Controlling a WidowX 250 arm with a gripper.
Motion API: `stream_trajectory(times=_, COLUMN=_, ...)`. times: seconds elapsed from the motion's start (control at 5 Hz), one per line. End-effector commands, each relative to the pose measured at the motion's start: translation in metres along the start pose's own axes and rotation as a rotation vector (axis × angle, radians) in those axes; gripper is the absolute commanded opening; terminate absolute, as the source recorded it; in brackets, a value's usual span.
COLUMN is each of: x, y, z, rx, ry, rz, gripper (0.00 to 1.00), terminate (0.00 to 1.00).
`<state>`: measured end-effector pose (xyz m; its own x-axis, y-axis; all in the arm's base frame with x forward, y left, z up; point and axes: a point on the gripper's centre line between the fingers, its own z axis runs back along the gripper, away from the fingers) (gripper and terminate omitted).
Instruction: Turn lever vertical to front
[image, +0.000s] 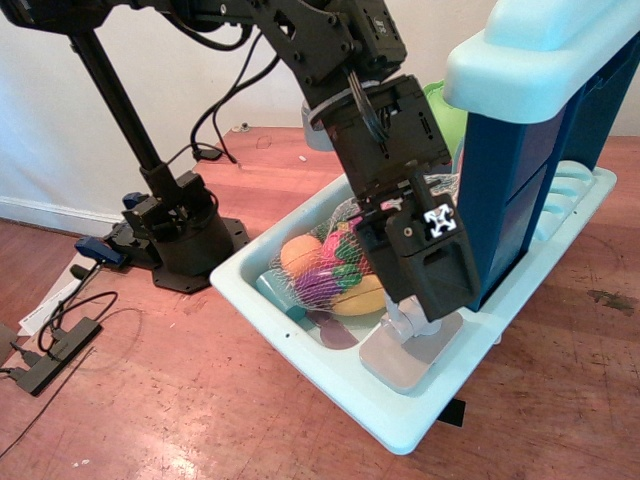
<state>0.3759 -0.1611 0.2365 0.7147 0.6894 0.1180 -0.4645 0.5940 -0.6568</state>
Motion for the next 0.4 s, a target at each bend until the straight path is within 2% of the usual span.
stream_trajectory(times=0.0, x=0.0000, y=0.0000, z=0.0000, rx=0.000, ry=0.000, rz=0.000, gripper=1.00, terminate=0.00)
stream_trajectory(times=0.2, x=0.0024, y=-0.0001, z=-0.0052, rx=0.020, ry=-0.004, rz=-0.010, gripper=1.00, terminate=0.00)
